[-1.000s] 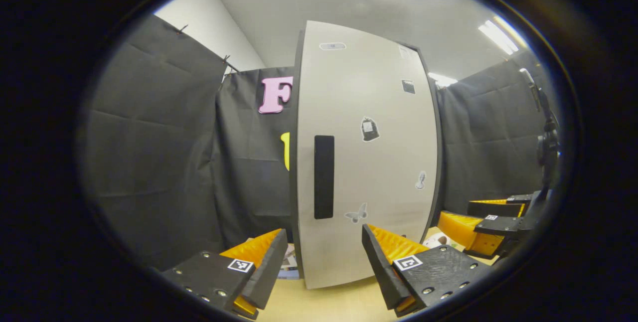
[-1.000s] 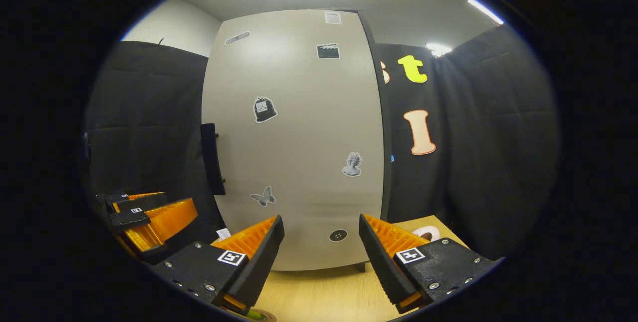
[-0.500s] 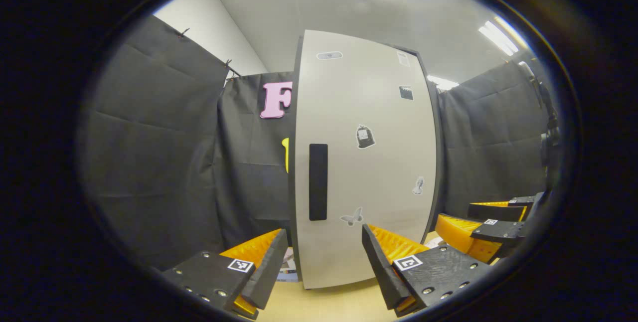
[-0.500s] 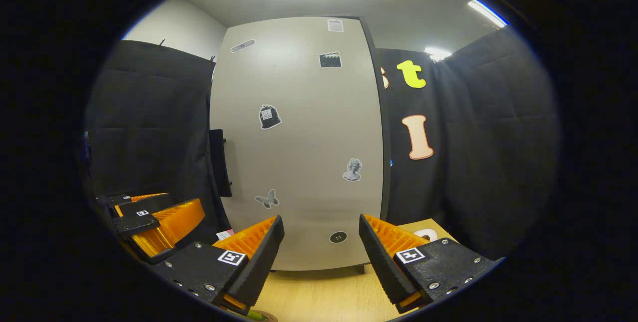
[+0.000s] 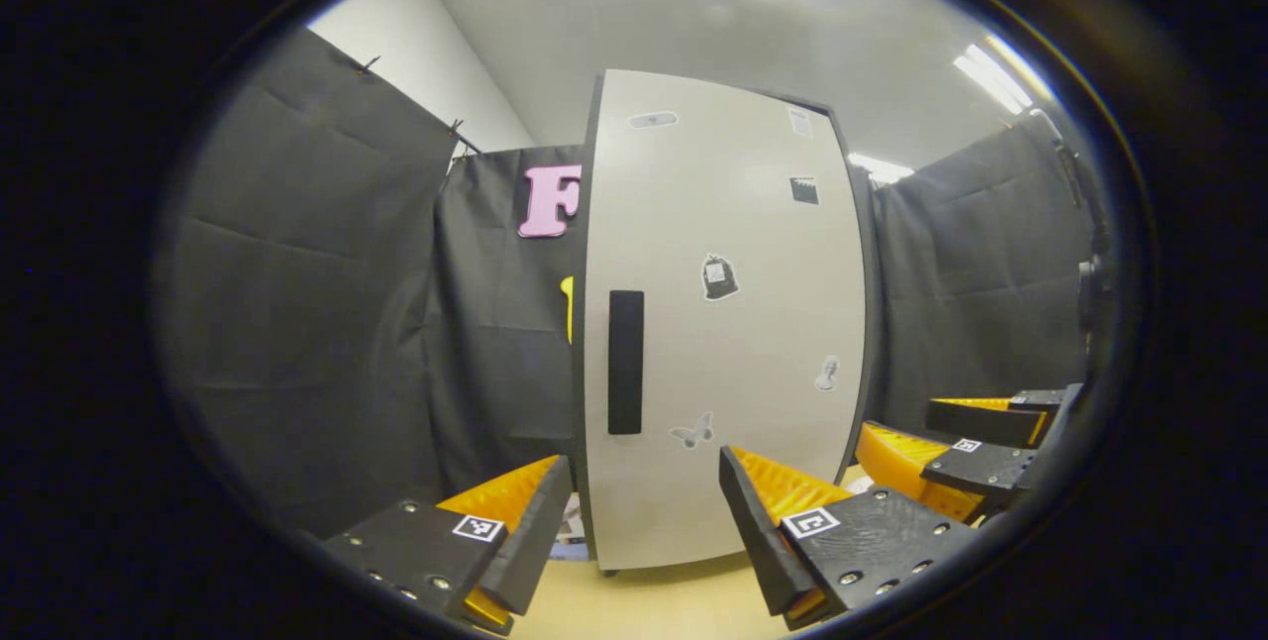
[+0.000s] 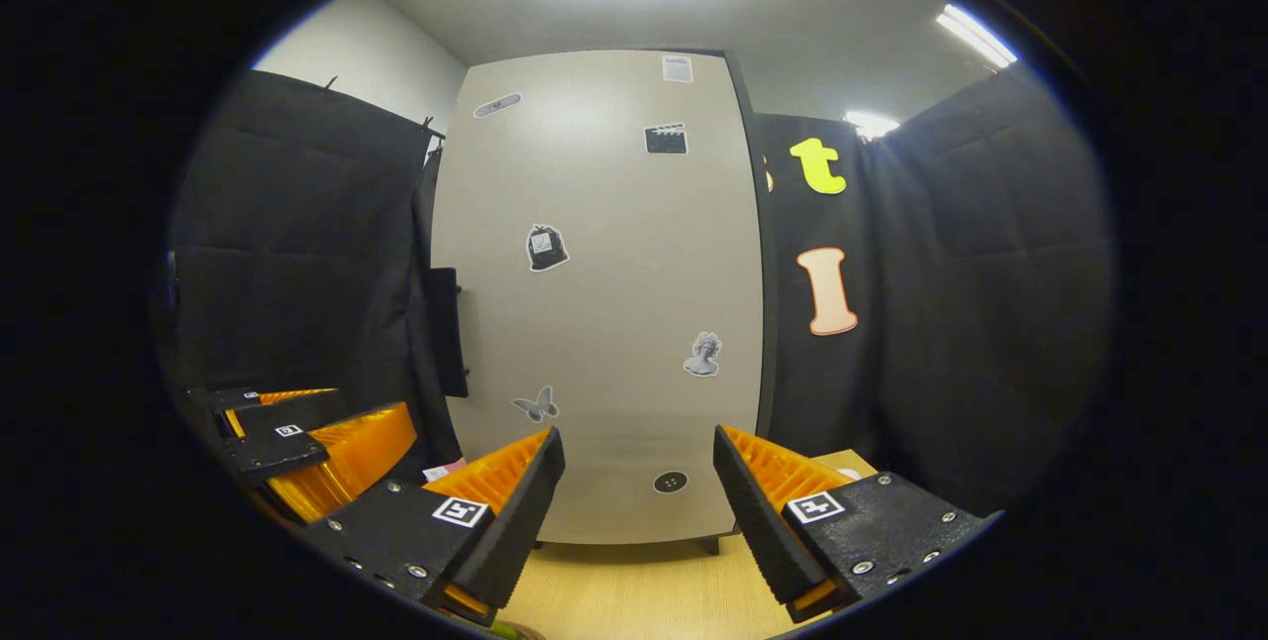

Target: Open the cabinet door with the right hand, grasp the bottle in the cabinet with the left hand and place it on the coaster, then close the cabinet door with the right hand.

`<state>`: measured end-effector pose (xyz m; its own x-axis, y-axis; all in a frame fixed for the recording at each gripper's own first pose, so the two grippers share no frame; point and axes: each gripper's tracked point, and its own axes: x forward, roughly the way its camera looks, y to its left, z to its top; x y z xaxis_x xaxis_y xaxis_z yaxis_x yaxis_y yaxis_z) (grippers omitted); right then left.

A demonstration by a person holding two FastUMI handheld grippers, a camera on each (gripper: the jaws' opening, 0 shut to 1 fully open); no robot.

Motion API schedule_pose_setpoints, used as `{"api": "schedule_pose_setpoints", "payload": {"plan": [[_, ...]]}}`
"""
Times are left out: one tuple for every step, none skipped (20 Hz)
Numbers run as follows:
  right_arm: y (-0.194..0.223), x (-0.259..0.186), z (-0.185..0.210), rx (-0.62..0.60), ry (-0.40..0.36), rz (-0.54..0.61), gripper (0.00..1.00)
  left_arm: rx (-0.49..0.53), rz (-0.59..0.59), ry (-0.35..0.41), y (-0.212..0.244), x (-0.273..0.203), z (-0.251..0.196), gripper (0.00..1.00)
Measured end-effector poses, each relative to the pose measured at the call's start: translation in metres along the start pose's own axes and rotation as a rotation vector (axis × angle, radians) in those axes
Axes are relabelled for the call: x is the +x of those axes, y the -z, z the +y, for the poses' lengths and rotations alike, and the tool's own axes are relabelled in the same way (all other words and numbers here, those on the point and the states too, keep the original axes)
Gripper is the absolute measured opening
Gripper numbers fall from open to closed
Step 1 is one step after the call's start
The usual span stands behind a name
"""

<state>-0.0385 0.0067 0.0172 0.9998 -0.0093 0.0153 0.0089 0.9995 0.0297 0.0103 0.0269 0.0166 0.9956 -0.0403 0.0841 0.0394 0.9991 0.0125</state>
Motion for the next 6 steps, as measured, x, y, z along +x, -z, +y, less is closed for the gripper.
{"api": "schedule_pose_setpoints", "payload": {"plan": [[0.0007,-0.0016,0.0016,-0.009,-0.003,0.0,0.94,-0.005,-0.008,-0.003,-0.0016,-0.0025,0.0018,0.86],[-0.0007,-0.0039,0.0039,-0.013,-0.009,-0.004,0.94,-0.016,-0.014,0.0,-0.0023,-0.0063,0.0019,0.86],[-0.002,-0.0052,0.007,-0.014,-0.014,-0.006,0.94,-0.024,-0.011,-0.001,-0.0017,-0.0077,0.0033,0.86],[-0.003,-0.0072,0.0086,-0.017,-0.016,-0.008,0.94,-0.029,-0.006,-0.001,-0.0009,-0.0083,0.0044,0.86],[-0.0043,-0.0085,0.0094,-0.017,-0.016,-0.011,0.94,-0.028,-0.002,0.001,-0.0014,-0.0083,0.005,0.86],[-0.0053,-0.0095,0.0108,-0.013,-0.017,-0.014,0.94,-0.021,-0.002,0.001,-0.0013,-0.0082,0.0057,0.86]]}}
